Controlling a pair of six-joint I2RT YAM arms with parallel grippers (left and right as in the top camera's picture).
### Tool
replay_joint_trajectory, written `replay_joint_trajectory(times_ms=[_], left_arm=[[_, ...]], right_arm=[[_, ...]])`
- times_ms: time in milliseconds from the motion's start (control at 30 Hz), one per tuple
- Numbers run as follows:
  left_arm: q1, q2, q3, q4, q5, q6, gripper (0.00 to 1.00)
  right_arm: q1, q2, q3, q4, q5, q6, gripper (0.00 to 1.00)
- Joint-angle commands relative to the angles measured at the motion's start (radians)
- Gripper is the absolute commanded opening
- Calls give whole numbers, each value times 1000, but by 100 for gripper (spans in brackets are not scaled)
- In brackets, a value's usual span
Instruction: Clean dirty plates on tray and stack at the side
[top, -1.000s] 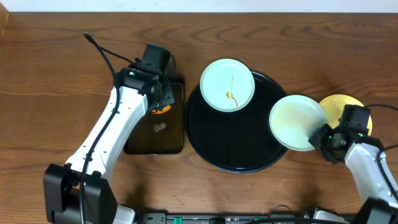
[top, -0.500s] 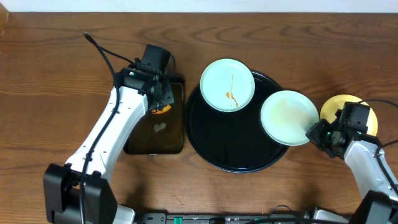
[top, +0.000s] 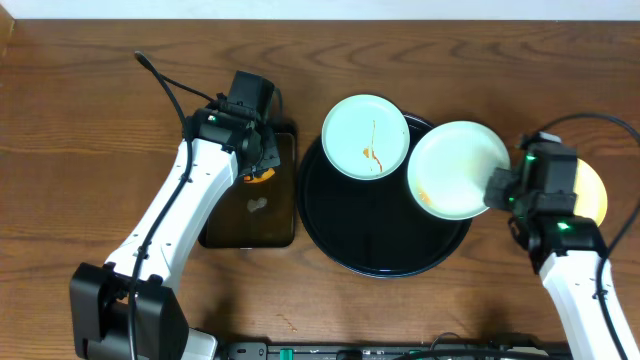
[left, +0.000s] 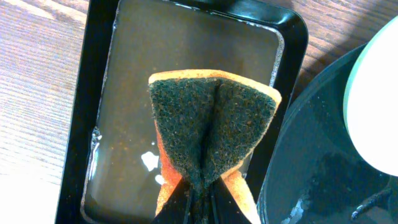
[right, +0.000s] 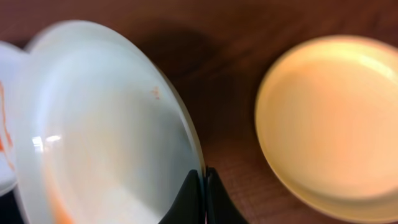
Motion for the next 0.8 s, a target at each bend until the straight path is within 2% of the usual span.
replay_joint_trajectory(times_ms=[0,100,167,267,367,400,467,567,600,633,667,733,767], left_arm=[[2,-10,1,-2,-5,6,7],[2,-10,1,-2,-5,6,8],[2,-10,1,-2,-5,6,7],[2,-10,1,-2,-5,6,7],[2,-10,1,-2,-5,6,7],[2,-10,1,-2,-5,6,7],[2,-10,1,-2,-5,6,8],[2,-10,1,-2,-5,6,8],[2,-10,1,-2,-5,6,8],[2,-10,1,-2,-5,6,8],[2,-10,1,-2,-5,6,8],[2,-10,1,-2,-5,6,8],[2,-10,1,-3,-5,6,7]], right_arm=[[170,-12,53,32,285,-174,1],[283,-11,53,61,419,-277,1],[388,-10,53,107,580,-360,1],[484,-10,53,176,675,-451,1],[528,-10,53,195,708,-459,1],[530,-10,52,189,708,-442,1],[519,-10,52,137,689,-290,1],[463,-5,51,35,482,-89,1],[434,2,51,13,410,-44,5],[382,22,50,-19,309,2,16],[348,37,50,-41,265,23,19],[290,63,50,-77,218,56,20],[238,86,50,-97,182,85,25]])
